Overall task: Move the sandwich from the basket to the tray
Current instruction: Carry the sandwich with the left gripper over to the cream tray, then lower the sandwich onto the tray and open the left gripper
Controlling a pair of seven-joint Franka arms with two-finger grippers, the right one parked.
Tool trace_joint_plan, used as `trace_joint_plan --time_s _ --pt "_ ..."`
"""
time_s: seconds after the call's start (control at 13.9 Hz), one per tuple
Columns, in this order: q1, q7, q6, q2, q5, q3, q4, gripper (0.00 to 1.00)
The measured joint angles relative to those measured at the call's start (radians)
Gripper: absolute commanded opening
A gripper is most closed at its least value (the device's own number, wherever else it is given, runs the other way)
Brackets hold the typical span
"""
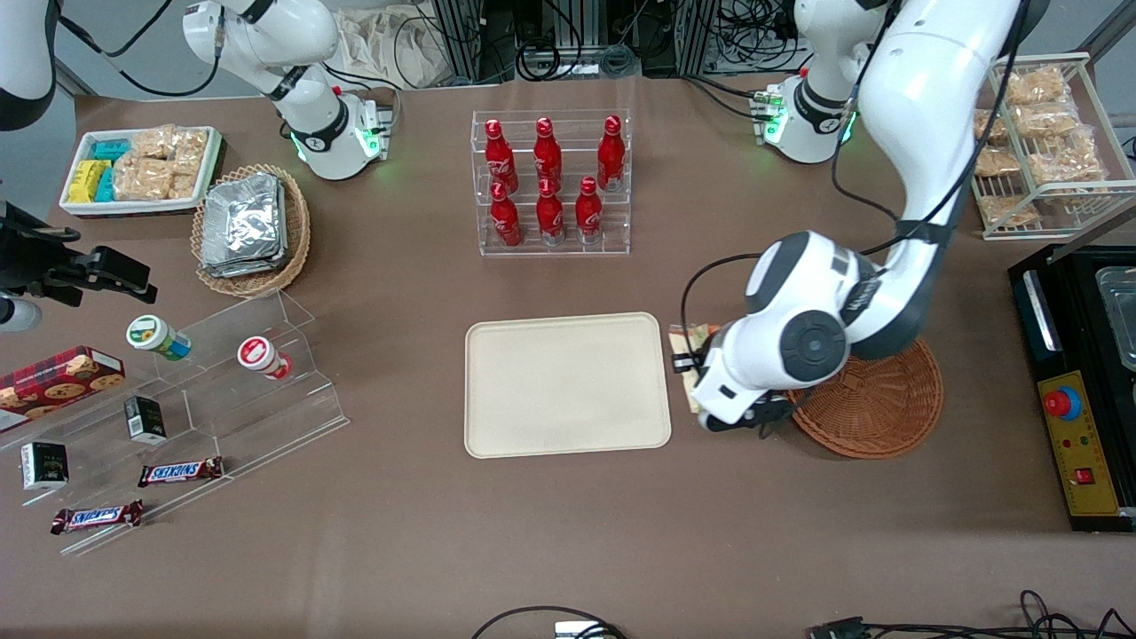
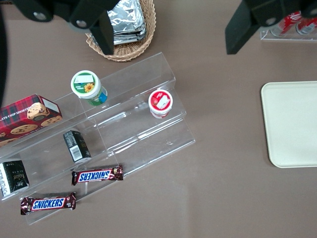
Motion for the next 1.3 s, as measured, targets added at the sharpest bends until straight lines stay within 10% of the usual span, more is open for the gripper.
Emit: trace_joint_plan --time_s 0.43,0.5,0.65,1.3 --pt "-0.11 0.001 0.145 0.154 0.001 0.001 0.008 0.16" --pt "-0.119 0.001 0.167 0.179 0.002 0.001 0.008 0.3" --pt "-0.127 0.002 0.193 0.213 0.024 0.002 0.009 1.0" --pt "-0.121 0.007 0.045 0.114 0.103 0.095 0.075 1.0"
